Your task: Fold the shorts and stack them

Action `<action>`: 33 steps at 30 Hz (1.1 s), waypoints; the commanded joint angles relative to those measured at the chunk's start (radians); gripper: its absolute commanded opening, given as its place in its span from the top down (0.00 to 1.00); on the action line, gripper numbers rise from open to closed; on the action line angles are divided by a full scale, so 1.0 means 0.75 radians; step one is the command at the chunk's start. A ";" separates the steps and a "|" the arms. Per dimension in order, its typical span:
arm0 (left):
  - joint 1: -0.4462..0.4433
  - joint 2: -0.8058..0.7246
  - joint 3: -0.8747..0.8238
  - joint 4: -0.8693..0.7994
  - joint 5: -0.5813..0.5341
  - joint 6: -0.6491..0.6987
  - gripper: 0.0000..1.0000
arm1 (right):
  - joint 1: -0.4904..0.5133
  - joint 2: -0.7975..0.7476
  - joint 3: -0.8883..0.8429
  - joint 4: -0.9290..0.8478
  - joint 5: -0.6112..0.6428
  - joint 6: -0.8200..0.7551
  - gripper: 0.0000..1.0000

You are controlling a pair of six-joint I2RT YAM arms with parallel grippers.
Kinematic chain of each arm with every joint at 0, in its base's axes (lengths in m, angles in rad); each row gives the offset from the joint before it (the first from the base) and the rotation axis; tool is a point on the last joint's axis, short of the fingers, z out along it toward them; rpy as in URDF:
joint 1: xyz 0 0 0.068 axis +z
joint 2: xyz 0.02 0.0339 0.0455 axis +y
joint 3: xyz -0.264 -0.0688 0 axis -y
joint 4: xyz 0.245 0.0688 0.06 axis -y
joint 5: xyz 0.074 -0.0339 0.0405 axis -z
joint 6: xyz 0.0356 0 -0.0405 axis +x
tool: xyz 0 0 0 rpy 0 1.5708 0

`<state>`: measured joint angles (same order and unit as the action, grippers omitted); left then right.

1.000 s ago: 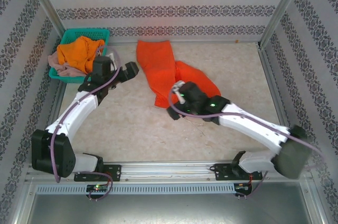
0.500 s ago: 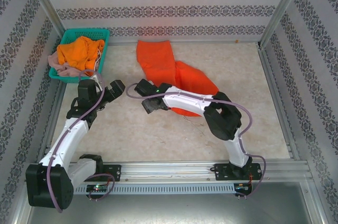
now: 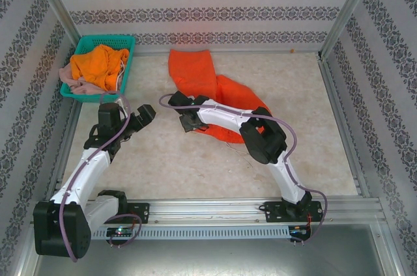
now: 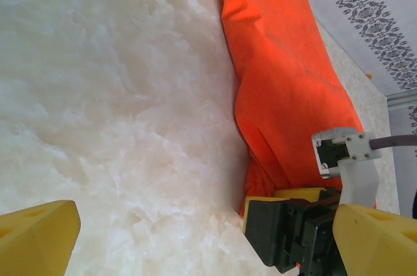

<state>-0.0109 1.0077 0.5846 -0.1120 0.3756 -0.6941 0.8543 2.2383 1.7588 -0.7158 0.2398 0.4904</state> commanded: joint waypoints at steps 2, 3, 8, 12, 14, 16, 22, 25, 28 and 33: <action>0.015 -0.018 -0.018 0.078 0.028 -0.022 0.00 | -0.002 0.034 0.005 -0.047 -0.031 0.039 0.52; 0.014 -0.016 -0.021 0.083 0.030 -0.026 0.00 | -0.002 0.035 -0.001 -0.044 -0.037 0.041 0.56; 0.014 -0.019 -0.029 0.107 0.042 -0.040 0.01 | -0.002 0.039 -0.001 -0.049 -0.061 0.021 0.74; 0.015 -0.015 -0.025 0.124 0.044 -0.048 0.03 | -0.003 -0.061 0.001 -0.022 -0.054 -0.022 0.97; 0.014 -0.011 -0.021 0.135 0.049 -0.055 0.04 | -0.004 -0.120 0.039 -0.021 -0.060 -0.059 1.00; 0.013 -0.008 -0.012 0.150 0.051 -0.072 0.04 | -0.002 -0.183 0.119 -0.049 -0.091 -0.113 1.00; 0.014 -0.031 0.042 0.159 0.073 -0.081 0.06 | -0.016 -0.480 0.275 -0.061 -0.200 -0.222 1.00; 0.014 -0.084 0.074 0.127 0.063 -0.063 0.06 | -0.076 -0.674 0.275 -0.050 -0.249 -0.248 1.00; 0.014 -0.130 0.101 0.103 0.050 -0.051 0.06 | -0.266 -0.861 0.185 -0.032 -0.446 -0.188 1.00; 0.010 -0.147 0.132 0.099 0.049 -0.069 0.08 | -0.673 -1.029 -0.082 0.012 -0.610 -0.143 1.00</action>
<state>-0.0109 0.9039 0.6548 -0.0372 0.4110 -0.7422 0.4606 1.4460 1.8061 -0.6865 -0.1108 0.3592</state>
